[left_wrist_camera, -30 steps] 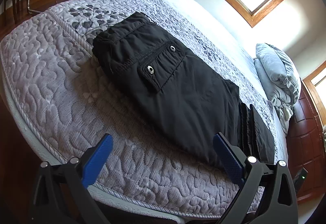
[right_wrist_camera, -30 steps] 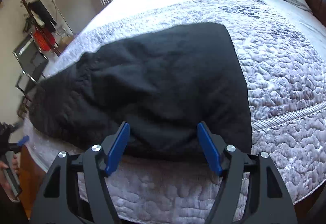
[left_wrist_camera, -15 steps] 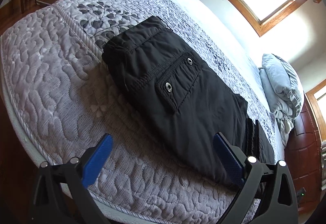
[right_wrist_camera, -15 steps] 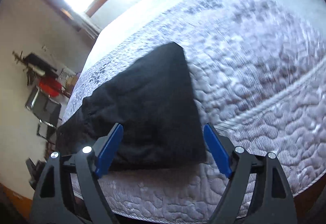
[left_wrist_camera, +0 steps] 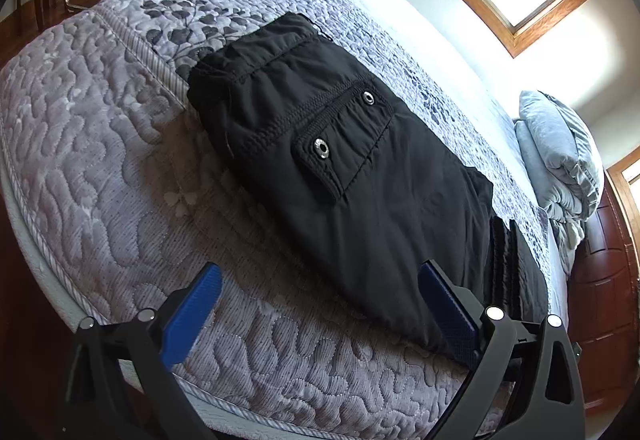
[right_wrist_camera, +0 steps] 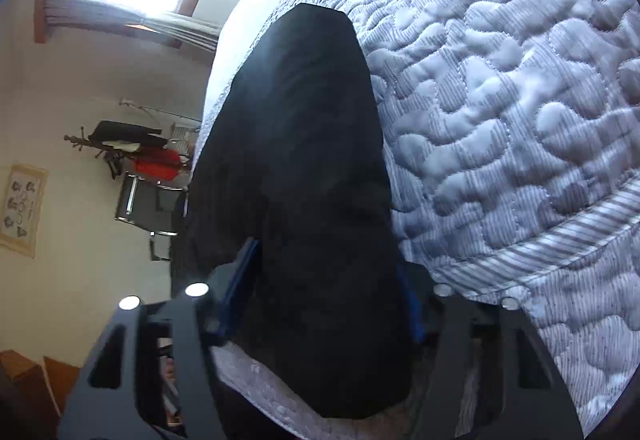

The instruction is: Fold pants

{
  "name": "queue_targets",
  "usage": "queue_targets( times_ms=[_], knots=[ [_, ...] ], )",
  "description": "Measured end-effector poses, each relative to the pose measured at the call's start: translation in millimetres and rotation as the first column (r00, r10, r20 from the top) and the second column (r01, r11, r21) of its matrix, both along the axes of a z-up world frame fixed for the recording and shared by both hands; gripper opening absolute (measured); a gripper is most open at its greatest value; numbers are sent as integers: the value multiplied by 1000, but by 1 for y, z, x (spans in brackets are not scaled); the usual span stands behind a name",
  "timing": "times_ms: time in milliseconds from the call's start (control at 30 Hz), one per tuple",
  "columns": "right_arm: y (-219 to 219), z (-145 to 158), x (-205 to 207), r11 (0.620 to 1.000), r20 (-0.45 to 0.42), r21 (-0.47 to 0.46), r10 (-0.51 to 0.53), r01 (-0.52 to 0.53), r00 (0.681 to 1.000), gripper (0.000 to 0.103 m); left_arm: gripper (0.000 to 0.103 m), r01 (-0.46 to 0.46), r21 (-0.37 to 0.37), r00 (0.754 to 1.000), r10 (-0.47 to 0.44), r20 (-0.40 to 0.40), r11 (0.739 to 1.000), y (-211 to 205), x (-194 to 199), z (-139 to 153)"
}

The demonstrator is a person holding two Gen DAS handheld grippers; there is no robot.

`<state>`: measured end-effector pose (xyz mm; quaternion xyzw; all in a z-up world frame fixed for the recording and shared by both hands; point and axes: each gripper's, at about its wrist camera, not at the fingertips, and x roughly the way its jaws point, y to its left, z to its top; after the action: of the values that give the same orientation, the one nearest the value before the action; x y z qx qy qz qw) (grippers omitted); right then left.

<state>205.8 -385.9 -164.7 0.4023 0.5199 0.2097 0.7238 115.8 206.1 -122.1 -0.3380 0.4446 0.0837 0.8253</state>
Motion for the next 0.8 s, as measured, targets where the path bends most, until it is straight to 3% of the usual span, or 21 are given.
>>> queue_targets(
  times_ms=[33, 100, 200, 500, 600, 633, 800],
  knots=[
    [-1, 1, 1, 1000, 4, 13, 8, -8, 1000, 41, 99, 1, 0, 1000, -1, -5, 1000, -1, 1, -2],
    [-5, 7, 2, 999, 29, 25, 20, -21, 999, 27, 99, 3, -3, 1000, -3, -14, 1000, -3, 5, -5],
    [-15, 14, 1, 998, 43, 56, 7, -9, 999, 20, 99, 14, -8, 1000, -14, -17, 1000, -9, 10, -10],
    [-37, 18, -22, 998, 67, 1, -62, 62, 996, 19, 99, 34, -28, 999, -34, -14, 999, -13, 15, -17],
    [-39, 17, -25, 999, 62, -9, -53, 54, 997, 24, 99, -1, -31, 1000, 1, 4, 1000, 1, 12, -19],
    [-38, 18, -25, 998, 65, -22, -50, 52, 997, 31, 99, -13, -42, 1000, 13, 6, 999, 7, 12, -20],
    [-36, 30, -27, 995, 80, -86, -51, 58, 995, 40, 99, -72, -200, 994, 86, 60, 977, 39, 16, -31]
  ],
)
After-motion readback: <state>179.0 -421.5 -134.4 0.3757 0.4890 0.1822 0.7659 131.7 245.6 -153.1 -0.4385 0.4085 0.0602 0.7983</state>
